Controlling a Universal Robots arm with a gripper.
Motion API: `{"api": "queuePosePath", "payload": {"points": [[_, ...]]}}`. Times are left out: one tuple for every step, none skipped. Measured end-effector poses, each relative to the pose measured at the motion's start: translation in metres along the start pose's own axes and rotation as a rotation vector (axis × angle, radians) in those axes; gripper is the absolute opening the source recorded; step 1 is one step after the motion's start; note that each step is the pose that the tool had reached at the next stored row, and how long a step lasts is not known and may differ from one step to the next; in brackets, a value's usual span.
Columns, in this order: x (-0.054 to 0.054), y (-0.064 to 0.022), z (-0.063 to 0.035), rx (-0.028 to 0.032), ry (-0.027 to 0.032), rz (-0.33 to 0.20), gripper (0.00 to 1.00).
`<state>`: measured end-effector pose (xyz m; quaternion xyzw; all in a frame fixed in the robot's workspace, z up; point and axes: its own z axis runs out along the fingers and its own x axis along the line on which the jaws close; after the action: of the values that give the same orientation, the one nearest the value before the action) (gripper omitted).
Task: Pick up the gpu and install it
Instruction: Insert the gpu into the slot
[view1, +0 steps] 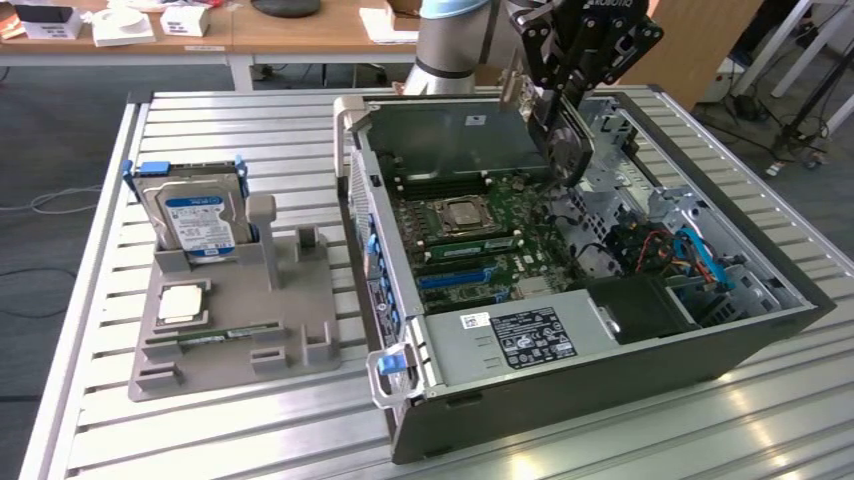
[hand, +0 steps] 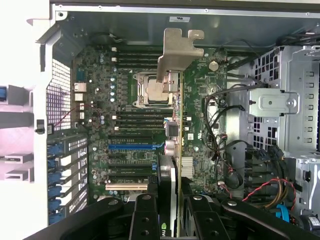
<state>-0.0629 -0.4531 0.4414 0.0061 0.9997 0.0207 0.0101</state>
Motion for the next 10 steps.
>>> {"api": "queuePosePath", "payload": {"points": [[0.0,0.0,0.0,0.0,0.0002,-0.004,0.27],[0.0,0.0,0.0,-0.0001,0.0004,-0.008,0.27],[0.0,0.0,0.0,-0.0003,0.0007,-0.016,0.27],[0.0,0.0,0.0,-0.0005,0.0012,-0.028,0.27],[0.0,0.0,0.0,-0.0008,0.0017,-0.041,0.27],[0.0,0.0,0.0,-0.0011,0.0024,-0.057,0.27],[0.0,0.0,0.0001,-0.0014,0.0031,-0.073,0.27],[0.0,0.0,0.0001,-0.0017,0.0038,-0.09,0.27],[0.0,0.0,0.0001,-0.002,0.0044,-0.107,0.27],[0.0,0.0,0.0002,-0.0024,0.0051,-0.123,0.27]]}}
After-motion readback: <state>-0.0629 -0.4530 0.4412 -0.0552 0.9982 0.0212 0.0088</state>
